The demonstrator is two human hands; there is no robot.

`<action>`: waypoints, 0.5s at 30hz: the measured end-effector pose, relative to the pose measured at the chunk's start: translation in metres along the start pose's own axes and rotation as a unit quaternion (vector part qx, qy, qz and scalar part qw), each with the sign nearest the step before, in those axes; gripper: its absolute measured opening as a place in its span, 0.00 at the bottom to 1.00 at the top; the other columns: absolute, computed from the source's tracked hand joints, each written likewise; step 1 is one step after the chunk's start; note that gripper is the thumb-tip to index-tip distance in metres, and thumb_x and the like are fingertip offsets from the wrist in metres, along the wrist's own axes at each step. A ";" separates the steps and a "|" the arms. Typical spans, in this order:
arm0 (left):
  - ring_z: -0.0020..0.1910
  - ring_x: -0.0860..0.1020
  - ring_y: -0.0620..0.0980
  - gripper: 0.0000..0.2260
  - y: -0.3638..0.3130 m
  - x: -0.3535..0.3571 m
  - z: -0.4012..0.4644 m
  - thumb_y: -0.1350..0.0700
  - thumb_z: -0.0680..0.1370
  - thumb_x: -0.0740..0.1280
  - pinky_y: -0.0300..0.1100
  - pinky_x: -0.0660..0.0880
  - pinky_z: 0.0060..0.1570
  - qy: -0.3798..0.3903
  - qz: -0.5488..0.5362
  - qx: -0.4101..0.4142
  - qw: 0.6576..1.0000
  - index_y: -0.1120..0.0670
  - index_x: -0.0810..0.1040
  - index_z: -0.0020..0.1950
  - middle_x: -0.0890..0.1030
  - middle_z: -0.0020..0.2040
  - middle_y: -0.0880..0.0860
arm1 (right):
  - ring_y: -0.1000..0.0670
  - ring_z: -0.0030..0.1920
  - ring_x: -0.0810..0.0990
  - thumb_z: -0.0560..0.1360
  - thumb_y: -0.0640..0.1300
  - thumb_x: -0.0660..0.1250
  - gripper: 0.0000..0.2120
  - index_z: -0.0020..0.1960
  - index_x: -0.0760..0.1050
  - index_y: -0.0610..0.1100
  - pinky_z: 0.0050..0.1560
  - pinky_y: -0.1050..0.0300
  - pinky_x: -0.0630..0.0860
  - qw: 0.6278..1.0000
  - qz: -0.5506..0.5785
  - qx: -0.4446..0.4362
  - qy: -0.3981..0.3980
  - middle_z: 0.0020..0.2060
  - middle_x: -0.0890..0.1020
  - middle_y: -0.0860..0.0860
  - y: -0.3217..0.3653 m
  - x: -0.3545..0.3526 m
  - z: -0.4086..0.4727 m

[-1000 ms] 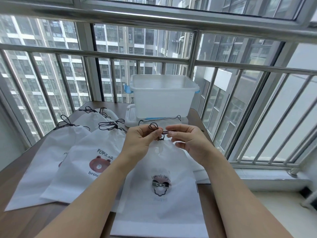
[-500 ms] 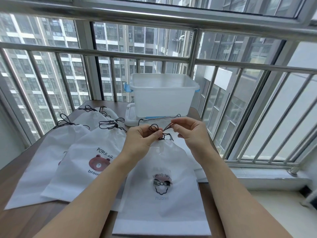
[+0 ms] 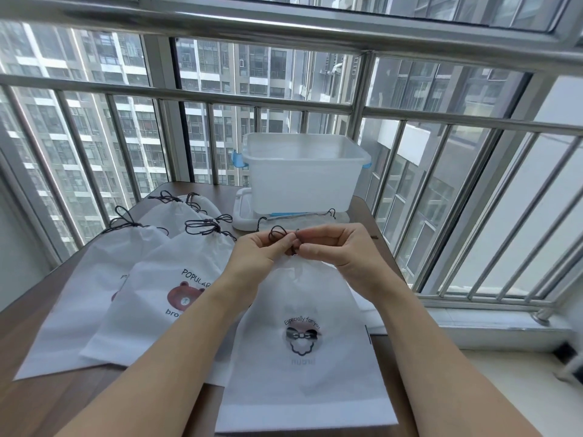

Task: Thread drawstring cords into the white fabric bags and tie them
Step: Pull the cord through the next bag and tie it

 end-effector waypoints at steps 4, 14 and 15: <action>0.35 0.79 0.44 0.03 -0.001 0.000 0.000 0.63 0.77 0.70 0.32 0.77 0.41 0.005 0.008 0.008 1.000 0.60 0.84 0.45 0.83 0.36 0.52 | 0.43 0.48 0.86 0.73 0.25 0.69 0.11 0.55 0.82 0.31 0.54 0.56 0.82 1.000 0.014 -0.003 -0.002 0.48 0.86 0.37 -0.001 0.001 0.000; 0.40 0.82 0.46 0.05 -0.010 0.008 -0.006 0.67 0.76 0.70 0.34 0.78 0.45 0.024 0.041 0.066 0.997 0.61 0.84 0.47 0.86 0.40 0.53 | 0.46 0.38 0.83 0.67 0.30 0.79 0.08 0.42 0.84 0.38 0.42 0.58 0.80 0.988 -0.099 -0.055 -0.104 0.36 0.86 0.42 -0.001 -0.008 0.005; 0.40 0.82 0.45 0.05 -0.011 0.008 -0.006 0.66 0.76 0.70 0.33 0.78 0.45 0.021 0.039 0.069 0.997 0.60 0.84 0.47 0.86 0.40 0.52 | 0.49 0.38 0.82 0.67 0.33 0.81 0.09 0.44 0.84 0.40 0.41 0.61 0.78 0.984 -0.122 -0.063 -0.109 0.37 0.85 0.45 -0.001 -0.010 0.006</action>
Point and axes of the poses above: each hand's wrist, its own z-axis towards the middle knuckle, its own x-axis out of the palm, y = z × x, the point moved 7 cm from there along z, towards the middle knuckle
